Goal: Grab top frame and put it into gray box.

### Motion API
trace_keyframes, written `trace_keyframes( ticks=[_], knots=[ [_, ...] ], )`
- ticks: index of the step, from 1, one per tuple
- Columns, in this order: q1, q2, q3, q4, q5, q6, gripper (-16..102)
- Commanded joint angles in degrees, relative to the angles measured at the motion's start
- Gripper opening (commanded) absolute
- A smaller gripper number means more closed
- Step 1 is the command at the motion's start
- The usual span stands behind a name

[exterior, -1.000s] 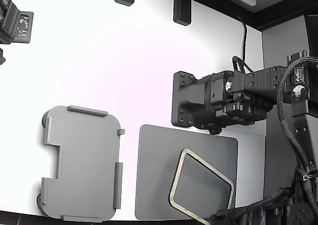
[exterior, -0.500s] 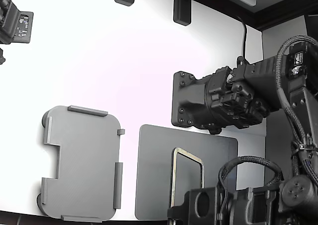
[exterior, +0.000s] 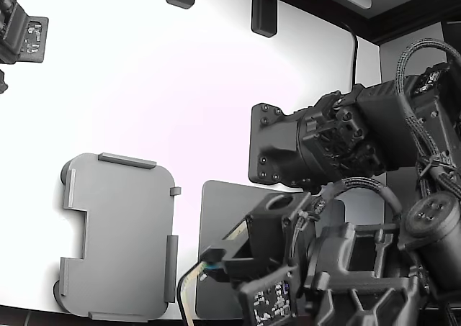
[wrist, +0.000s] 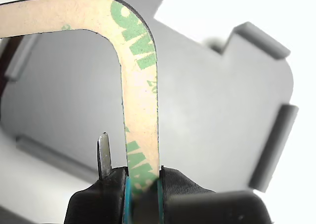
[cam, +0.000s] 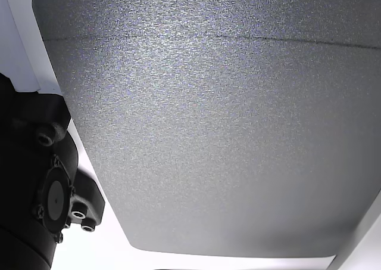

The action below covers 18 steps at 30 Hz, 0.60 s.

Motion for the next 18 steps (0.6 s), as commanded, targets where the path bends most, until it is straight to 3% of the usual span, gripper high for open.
trace_keyframes(
  ticks=[1, 6, 10, 18],
  knots=[
    [-3.08, 0.35, -3.43, 0.44, -0.70, 7.38, -13],
    [-6.86, -0.79, -2.90, 0.44, -2.72, 30.76, -13],
    [-7.65, -1.93, -2.55, 0.53, 0.00, 61.79, -13],
    [-11.07, -3.08, -0.79, 0.62, -5.10, 88.59, -13]
  ],
)
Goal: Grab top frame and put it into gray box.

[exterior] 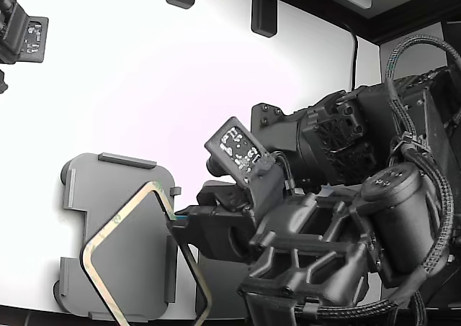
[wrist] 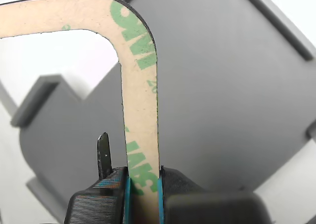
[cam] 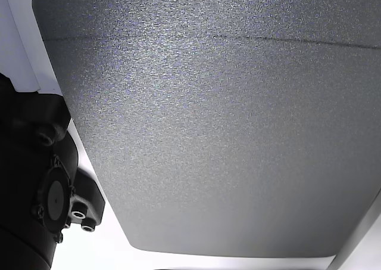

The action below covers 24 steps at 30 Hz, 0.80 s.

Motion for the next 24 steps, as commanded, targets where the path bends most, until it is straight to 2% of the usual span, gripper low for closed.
trace_keyframes(
  ticks=[1, 4, 7, 18, 24],
  knots=[
    [-1.49, 0.70, -0.70, 0.62, -0.97, 24.43, -13],
    [-2.55, -0.44, -0.18, 0.62, -2.72, 35.07, -13],
    [-4.13, -1.58, -0.70, 0.62, -6.59, 34.89, -13],
    [-5.36, -3.52, 4.31, 0.70, -13.97, 35.77, -13],
    [-5.71, -3.96, 5.89, 0.70, -14.41, 34.80, -13]
  ],
)
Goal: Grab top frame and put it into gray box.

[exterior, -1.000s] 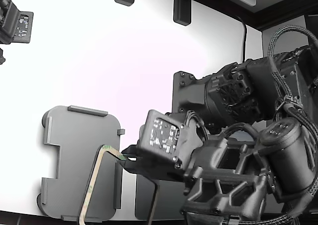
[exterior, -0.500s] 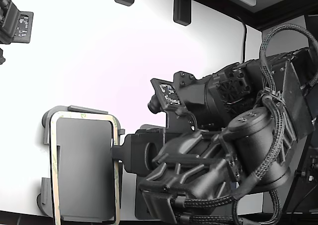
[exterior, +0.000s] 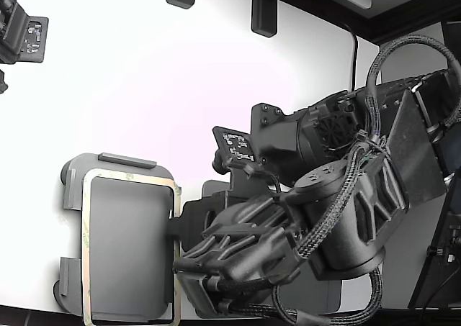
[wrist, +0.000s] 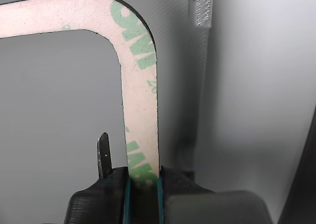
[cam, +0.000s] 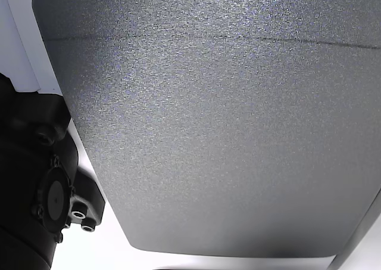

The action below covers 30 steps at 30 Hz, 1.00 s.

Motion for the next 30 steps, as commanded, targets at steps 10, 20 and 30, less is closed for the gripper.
trace_keyframes(
  ticks=[10, 20, 30],
  knots=[
    [-2.81, -1.14, -1.32, 0.70, -0.44, -0.44, -13],
    [-3.25, -1.41, -0.44, 0.70, -1.67, 0.53, -13],
    [-3.34, -2.37, -0.26, 0.70, -1.67, 0.79, -13]
  ],
)
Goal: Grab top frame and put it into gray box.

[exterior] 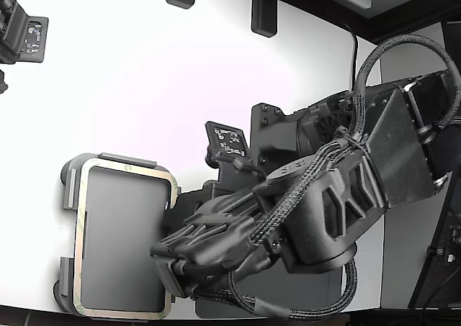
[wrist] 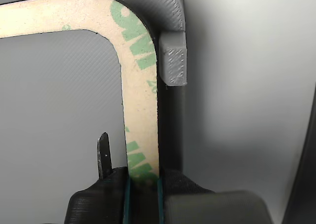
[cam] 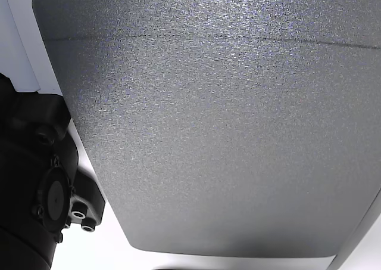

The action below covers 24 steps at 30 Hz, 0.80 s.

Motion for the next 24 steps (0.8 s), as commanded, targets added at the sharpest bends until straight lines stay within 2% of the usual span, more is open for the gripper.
trace_keyframes(
  ticks=[1, 24],
  knots=[
    [-0.97, 1.14, -1.05, 0.70, -0.09, 0.18, -13],
    [-1.85, 0.26, -1.32, 0.70, 0.00, -1.23, -13]
  ],
)
